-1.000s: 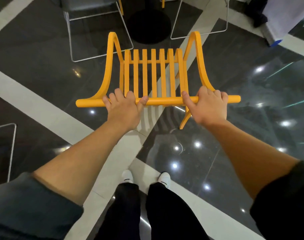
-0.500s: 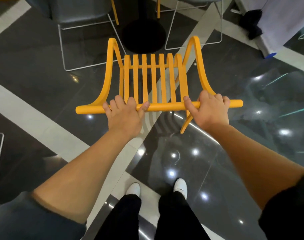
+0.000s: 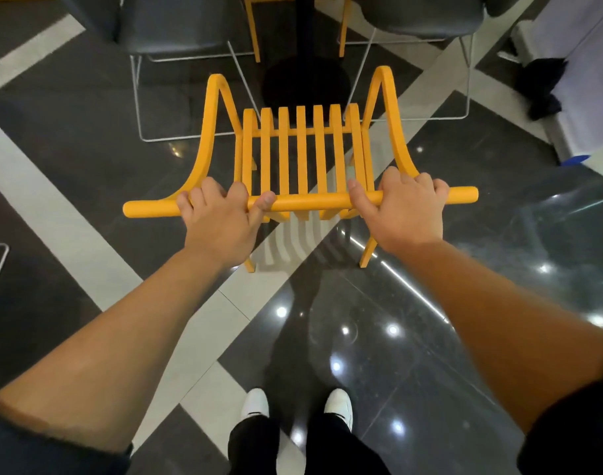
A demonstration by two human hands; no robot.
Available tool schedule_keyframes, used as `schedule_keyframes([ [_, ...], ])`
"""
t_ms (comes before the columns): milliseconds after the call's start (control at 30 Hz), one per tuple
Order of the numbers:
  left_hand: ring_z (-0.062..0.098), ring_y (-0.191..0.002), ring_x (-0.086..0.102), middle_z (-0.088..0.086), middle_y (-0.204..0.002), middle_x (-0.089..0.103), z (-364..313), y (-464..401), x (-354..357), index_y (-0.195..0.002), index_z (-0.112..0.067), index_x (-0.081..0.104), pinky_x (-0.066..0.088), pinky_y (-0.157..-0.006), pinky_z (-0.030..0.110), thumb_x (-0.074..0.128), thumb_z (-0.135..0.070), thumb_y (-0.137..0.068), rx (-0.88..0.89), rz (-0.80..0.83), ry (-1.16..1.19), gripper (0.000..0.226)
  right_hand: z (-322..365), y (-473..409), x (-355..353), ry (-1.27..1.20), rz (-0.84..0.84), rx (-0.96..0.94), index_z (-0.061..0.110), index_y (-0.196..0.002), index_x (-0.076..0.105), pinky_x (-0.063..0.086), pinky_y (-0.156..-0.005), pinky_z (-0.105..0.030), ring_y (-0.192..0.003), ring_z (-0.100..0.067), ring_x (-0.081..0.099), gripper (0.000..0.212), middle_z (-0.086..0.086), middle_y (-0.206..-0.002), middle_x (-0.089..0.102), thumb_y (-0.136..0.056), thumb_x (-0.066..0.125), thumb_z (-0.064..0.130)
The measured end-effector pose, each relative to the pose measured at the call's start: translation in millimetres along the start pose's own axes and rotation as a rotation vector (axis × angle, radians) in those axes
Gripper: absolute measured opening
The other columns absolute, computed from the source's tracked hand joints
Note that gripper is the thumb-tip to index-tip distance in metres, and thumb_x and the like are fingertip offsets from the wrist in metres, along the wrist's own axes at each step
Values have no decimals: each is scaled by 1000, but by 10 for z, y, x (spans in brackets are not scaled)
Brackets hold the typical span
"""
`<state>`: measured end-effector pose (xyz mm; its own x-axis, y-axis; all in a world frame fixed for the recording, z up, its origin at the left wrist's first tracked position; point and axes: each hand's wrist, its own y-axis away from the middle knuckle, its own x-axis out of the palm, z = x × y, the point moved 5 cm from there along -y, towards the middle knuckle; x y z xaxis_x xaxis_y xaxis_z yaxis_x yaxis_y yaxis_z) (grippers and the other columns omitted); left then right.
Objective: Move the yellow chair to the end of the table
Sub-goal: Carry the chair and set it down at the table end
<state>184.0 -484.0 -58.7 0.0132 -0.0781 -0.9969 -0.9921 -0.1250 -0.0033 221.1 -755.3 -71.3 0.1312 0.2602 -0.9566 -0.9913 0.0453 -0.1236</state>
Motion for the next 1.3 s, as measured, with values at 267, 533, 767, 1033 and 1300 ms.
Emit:
schedule_keyframes([
  [267, 42, -105, 49, 20, -108, 52, -125, -509, 47, -105, -10, 61, 29, -108, 63, 7, -71, -94, 2, 23, 3, 82, -57, -527, 55, 38, 12, 43, 16, -77, 52, 35, -100, -54, -81, -28, 43, 69, -3, -74, 58, -96, 28, 77],
  [533, 40, -100, 50, 19, -104, 56, -199, -1159, 76, -105, -11, 63, 31, -107, 63, 9, -71, -96, 5, 34, 13, 81, -68, -1161, 128, 6, 0, 31, 18, -73, 47, 34, -100, -53, -79, -26, 45, 62, 2, -68, 53, -97, 37, 73],
  [767, 39, -95, 52, 17, -97, 56, -271, -1592, 71, -100, -12, 64, 36, -104, 64, 21, -68, -99, -7, 46, -14, 70, -82, -1587, 179, 37, -21, -15, 18, -75, 47, 36, -100, -55, -82, -31, 54, 59, 2, -71, 53, -98, 37, 71],
  [1033, 35, -89, 48, 14, -92, 52, -399, -1797, 17, -94, -13, 62, 37, -100, 61, 23, -66, -99, -19, -5, -4, 66, -134, -1840, 179, 11, 69, 12, 20, -79, 50, 29, -105, -53, -89, -30, 56, 61, 3, -75, 58, -96, 29, 75],
  [1300, 34, -89, 50, 14, -91, 53, -446, -1929, -26, -95, -12, 63, 39, -98, 60, 17, -67, -99, -12, -15, -8, 72, -145, -1987, 180, -15, 100, 15, 21, -78, 49, 30, -104, -53, -87, -28, 53, 61, 4, -74, 57, -95, 28, 75],
])
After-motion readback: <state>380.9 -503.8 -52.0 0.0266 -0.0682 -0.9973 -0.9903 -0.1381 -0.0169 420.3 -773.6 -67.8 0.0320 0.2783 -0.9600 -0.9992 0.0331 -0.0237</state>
